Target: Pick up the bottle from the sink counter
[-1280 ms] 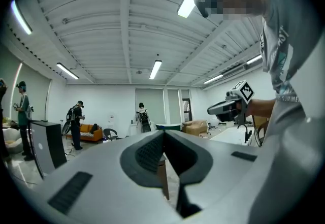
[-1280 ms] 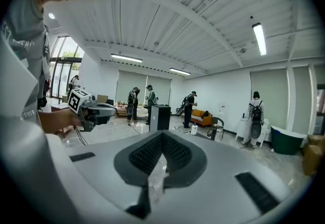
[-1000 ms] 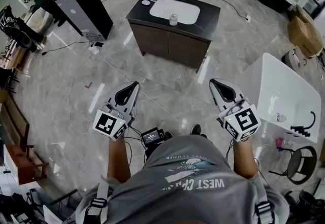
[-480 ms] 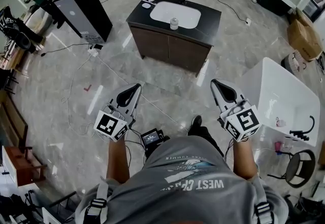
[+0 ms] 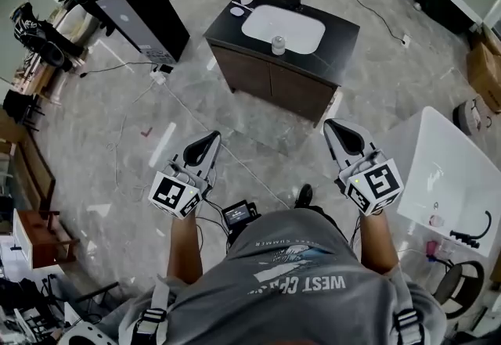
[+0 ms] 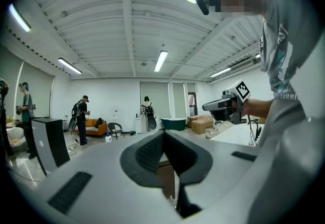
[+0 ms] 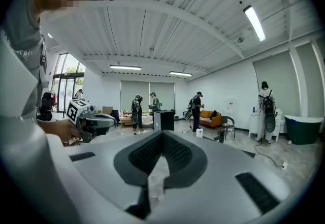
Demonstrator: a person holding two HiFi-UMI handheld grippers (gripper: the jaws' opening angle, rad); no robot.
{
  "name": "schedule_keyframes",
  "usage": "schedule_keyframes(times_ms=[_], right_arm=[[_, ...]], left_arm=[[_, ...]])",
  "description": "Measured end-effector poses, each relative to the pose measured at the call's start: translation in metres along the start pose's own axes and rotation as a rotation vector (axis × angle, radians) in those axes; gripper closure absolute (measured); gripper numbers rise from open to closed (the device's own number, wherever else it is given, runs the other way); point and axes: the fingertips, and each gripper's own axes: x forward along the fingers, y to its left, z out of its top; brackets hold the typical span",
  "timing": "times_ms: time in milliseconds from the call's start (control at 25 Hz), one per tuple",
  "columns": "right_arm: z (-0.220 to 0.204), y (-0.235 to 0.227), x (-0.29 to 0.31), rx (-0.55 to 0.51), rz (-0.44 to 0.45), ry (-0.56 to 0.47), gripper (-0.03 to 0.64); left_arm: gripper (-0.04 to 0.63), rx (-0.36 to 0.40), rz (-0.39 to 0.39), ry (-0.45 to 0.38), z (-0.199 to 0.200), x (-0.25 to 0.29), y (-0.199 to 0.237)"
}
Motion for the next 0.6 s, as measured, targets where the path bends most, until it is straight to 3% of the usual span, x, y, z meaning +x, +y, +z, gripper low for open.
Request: schedule_keyframes(times_ms=[440,600], right_arm=[[0.001,-0.099,0.023,0.019,0.117,-0.023,0.62],[-0.003,-0.129,0.026,0.051,0.12,-0.028,0.62]], left_arm=[[0.591,0.027,0.101,0.031,0.023,0.082,-0.01],[0.591,0.049,0.128,0.049,0.031,0.101,-0.011]])
